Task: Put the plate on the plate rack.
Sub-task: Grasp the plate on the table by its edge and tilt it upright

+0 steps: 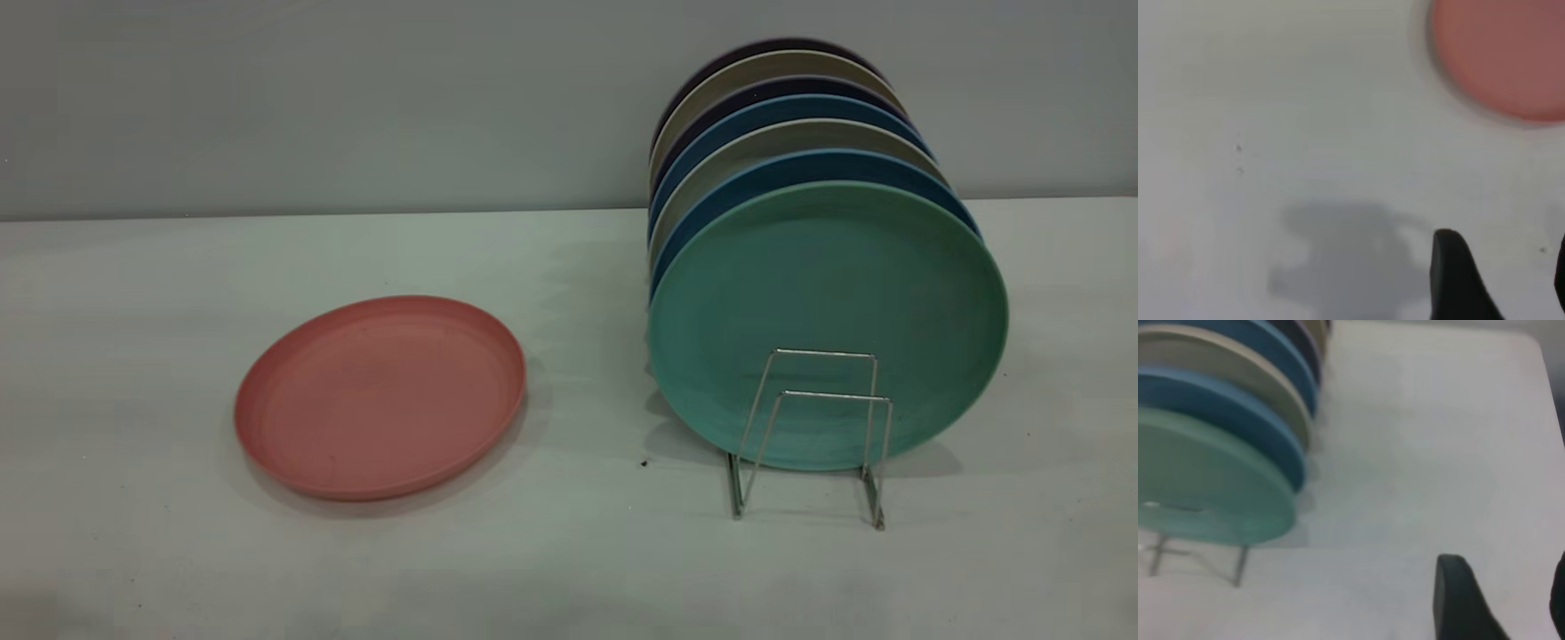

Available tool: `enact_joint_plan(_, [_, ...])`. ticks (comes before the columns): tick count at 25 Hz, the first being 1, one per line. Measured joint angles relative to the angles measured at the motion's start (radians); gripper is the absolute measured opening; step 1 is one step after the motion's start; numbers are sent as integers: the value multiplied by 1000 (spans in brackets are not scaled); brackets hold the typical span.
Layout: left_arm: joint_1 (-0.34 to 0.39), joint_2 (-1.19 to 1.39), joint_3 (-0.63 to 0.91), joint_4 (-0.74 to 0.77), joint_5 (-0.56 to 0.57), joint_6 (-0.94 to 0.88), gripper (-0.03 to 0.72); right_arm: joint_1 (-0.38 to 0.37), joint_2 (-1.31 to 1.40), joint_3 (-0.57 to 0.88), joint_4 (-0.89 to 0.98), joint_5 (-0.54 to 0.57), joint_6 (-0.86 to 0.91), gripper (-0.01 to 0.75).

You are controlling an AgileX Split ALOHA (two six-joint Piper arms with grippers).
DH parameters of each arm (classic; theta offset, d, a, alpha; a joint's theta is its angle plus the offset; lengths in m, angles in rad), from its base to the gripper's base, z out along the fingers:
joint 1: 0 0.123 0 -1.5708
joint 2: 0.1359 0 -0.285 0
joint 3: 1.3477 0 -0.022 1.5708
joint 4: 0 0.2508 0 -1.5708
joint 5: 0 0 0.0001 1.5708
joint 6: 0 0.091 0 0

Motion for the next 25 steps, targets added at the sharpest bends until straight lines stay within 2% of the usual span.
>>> enact_joint_plan(2, [54, 99, -14, -36, -49, 28, 401, -36, 124, -10, 55, -49, -7, 345])
enact_joint_plan(5, [143, 221, -34, -168, -98, 169, 401, -71, 263, -51, 174, -83, -85, 336])
enact_joint_plan(9, [238, 342, -76, -525, -128, 512, 401, -132, 384, -76, 385, -109, -270, 299])
enact_joint_plan(13, [303, 484, -131, -940, -82, 919, 401, -241, 458, -76, 697, -105, -542, 259])
enact_joint_plan(17, [334, 634, -150, -1191, -74, 1159, 401, -375, 495, -77, 1112, -19, -923, 248])
enact_joint_plan(20, [335, 737, -160, -1274, -79, 1247, 401, -465, 548, -78, 1403, 128, -1214, 247])
enact_joint_plan(22, [335, 808, -174, -1308, -68, 1281, 401, -499, 584, -78, 1502, 194, -1301, 247])
enact_joint_plan(25, [335, 890, -209, -1352, -47, 1309, 401, -511, 630, -79, 1516, 200, -1347, 247])
